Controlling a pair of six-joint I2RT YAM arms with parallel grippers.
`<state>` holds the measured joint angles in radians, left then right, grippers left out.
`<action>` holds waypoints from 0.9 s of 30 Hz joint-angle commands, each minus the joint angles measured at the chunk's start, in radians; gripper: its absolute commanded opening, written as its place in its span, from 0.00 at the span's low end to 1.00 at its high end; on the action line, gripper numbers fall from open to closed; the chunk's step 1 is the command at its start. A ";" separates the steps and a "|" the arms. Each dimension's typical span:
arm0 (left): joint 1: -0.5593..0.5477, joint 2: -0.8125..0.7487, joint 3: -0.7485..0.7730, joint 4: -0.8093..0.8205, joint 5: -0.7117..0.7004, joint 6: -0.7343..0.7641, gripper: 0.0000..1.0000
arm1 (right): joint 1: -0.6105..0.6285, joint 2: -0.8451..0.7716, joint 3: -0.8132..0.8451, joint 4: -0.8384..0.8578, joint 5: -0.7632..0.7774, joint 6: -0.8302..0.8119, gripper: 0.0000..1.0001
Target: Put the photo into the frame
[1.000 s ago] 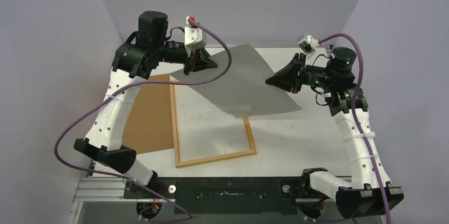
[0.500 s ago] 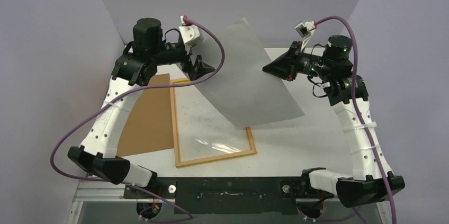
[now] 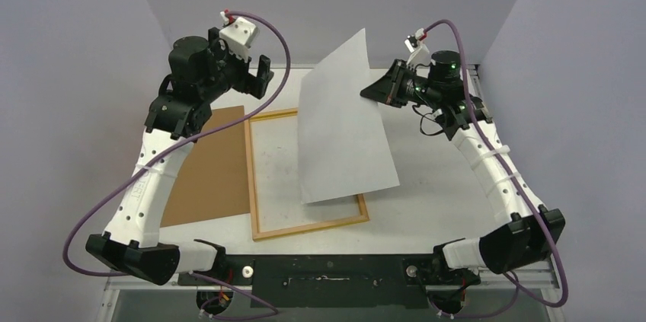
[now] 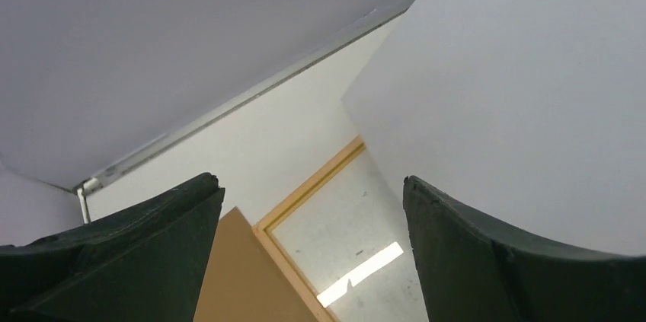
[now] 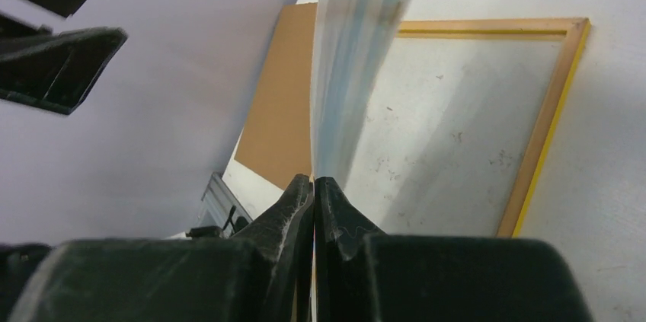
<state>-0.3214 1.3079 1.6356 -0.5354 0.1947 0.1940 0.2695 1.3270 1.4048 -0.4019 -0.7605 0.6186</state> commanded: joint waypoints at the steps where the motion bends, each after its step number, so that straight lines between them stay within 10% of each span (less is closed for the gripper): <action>1: 0.034 0.008 0.007 -0.090 -0.019 -0.072 0.84 | 0.023 0.078 -0.026 0.071 0.153 0.186 0.00; 27: 0.274 0.054 -0.615 -0.083 -0.061 -0.717 0.77 | 0.187 0.213 -0.065 0.296 0.137 0.619 0.00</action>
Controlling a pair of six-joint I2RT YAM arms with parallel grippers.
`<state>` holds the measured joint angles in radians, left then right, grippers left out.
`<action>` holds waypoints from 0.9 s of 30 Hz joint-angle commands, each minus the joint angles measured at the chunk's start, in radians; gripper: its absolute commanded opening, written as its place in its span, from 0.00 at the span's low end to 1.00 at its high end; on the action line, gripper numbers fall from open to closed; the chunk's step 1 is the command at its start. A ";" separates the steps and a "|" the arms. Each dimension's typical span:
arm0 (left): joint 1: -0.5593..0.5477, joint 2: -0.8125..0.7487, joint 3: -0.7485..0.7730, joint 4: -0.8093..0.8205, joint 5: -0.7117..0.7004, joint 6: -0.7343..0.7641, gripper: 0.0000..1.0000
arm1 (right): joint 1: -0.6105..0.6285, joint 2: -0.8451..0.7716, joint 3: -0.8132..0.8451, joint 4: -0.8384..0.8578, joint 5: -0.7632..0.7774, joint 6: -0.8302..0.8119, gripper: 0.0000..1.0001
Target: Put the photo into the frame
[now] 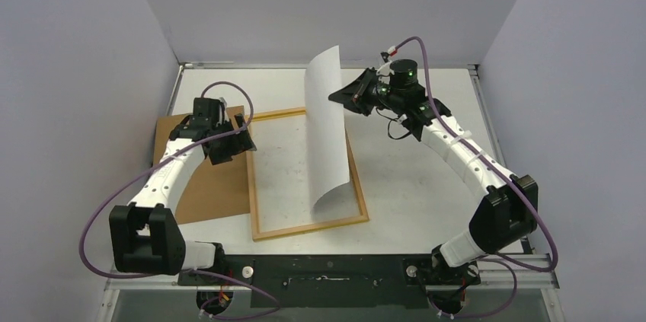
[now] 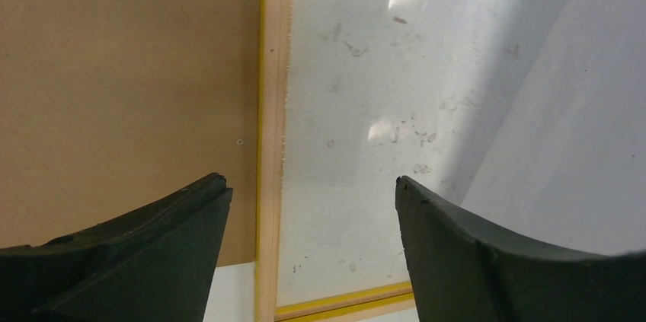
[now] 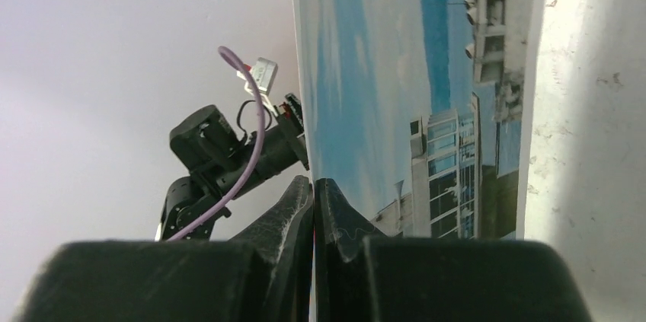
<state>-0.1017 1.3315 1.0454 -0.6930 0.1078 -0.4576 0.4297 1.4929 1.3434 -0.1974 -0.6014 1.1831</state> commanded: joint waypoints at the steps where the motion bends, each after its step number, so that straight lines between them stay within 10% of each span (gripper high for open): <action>1: 0.066 0.045 -0.033 0.085 0.041 -0.070 0.76 | 0.037 0.061 0.006 0.101 -0.024 0.059 0.00; 17: 0.160 0.263 -0.078 0.214 0.113 -0.041 0.30 | 0.166 0.177 0.152 0.252 -0.034 0.195 0.00; 27: 0.184 0.327 -0.059 0.224 0.146 -0.051 0.27 | 0.107 0.238 0.038 -0.013 0.008 0.104 0.00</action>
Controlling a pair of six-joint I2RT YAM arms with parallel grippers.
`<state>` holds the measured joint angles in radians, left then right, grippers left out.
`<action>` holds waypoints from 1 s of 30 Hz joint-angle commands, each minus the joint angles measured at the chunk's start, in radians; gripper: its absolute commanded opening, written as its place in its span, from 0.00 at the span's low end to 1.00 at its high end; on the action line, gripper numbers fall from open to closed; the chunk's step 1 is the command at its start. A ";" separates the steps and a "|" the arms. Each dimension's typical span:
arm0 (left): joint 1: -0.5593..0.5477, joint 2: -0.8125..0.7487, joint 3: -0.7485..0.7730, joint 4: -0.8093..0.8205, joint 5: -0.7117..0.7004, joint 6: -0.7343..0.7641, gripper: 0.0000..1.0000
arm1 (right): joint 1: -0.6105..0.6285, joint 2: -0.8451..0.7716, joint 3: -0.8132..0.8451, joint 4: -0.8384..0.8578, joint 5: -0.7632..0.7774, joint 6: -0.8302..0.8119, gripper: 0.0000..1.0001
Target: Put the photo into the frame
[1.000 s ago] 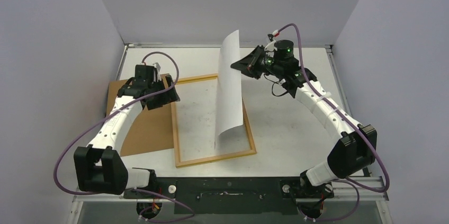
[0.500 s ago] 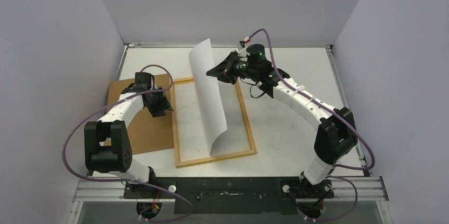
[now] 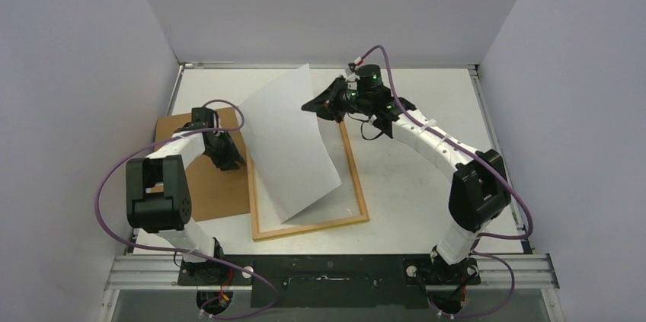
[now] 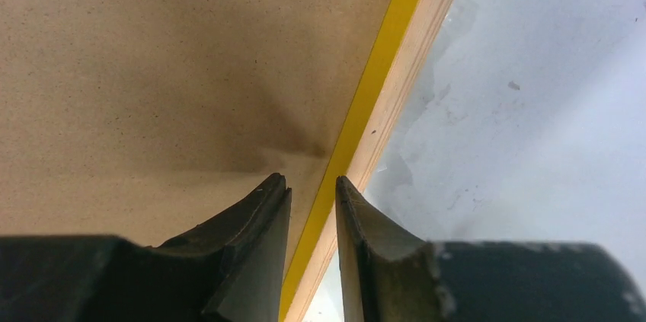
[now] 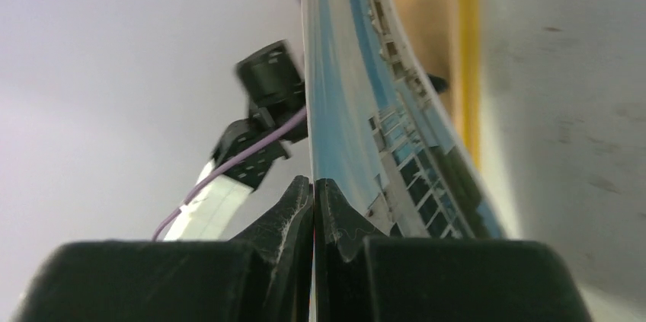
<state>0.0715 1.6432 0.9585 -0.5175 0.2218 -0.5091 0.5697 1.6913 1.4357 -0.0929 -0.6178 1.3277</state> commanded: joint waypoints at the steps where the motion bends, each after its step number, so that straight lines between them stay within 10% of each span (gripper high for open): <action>1: 0.012 0.020 0.030 0.047 0.034 0.001 0.27 | -0.042 0.050 -0.074 -0.124 0.023 -0.051 0.00; 30: 0.034 0.095 0.050 0.068 0.182 0.027 0.36 | -0.087 0.145 -0.188 -0.050 0.075 -0.562 0.00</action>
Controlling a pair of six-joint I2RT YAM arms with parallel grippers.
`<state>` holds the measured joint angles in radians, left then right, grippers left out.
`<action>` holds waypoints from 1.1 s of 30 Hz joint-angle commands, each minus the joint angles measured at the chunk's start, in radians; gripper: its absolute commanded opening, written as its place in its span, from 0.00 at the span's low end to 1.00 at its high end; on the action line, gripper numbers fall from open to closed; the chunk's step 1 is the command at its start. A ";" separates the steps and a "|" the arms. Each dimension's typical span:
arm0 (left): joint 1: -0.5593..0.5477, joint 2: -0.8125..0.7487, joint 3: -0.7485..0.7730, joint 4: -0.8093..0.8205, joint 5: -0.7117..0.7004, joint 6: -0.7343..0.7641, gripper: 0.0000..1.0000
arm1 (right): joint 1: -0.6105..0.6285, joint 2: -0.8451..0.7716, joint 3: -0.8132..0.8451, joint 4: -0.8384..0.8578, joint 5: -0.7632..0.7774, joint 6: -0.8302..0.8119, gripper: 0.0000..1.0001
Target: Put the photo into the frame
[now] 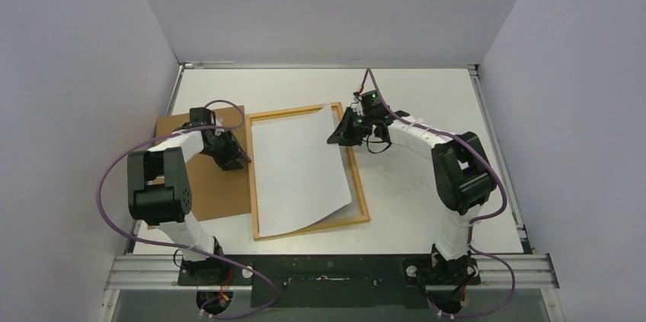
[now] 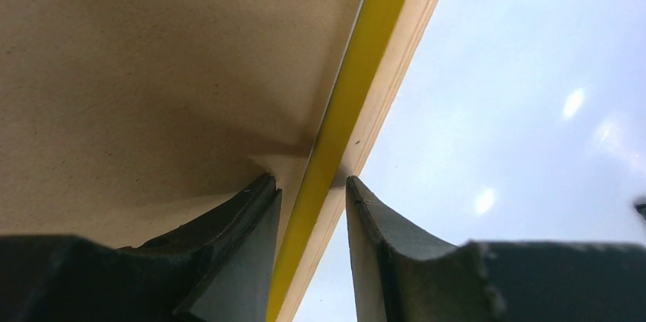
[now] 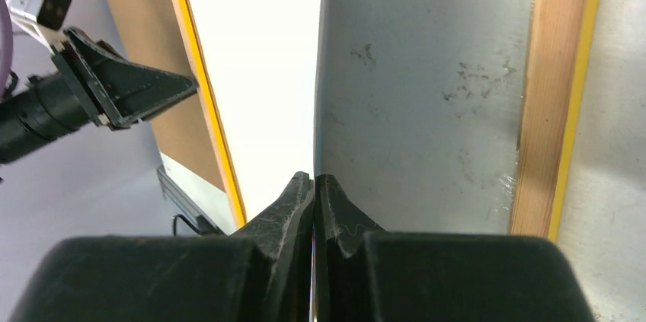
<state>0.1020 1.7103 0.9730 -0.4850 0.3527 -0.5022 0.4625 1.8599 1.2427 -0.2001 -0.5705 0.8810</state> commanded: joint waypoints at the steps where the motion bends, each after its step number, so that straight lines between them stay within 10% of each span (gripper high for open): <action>1: 0.003 0.029 0.036 0.036 0.052 0.020 0.36 | 0.020 -0.031 -0.001 0.063 0.036 -0.128 0.00; 33: 0.004 0.040 0.019 0.048 0.084 0.005 0.37 | 0.059 -0.079 -0.144 0.259 0.163 -0.150 0.00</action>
<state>0.1020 1.7344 0.9825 -0.4725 0.4248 -0.4942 0.5125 1.8359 1.0973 0.0227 -0.4232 0.7593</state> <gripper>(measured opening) 0.366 0.028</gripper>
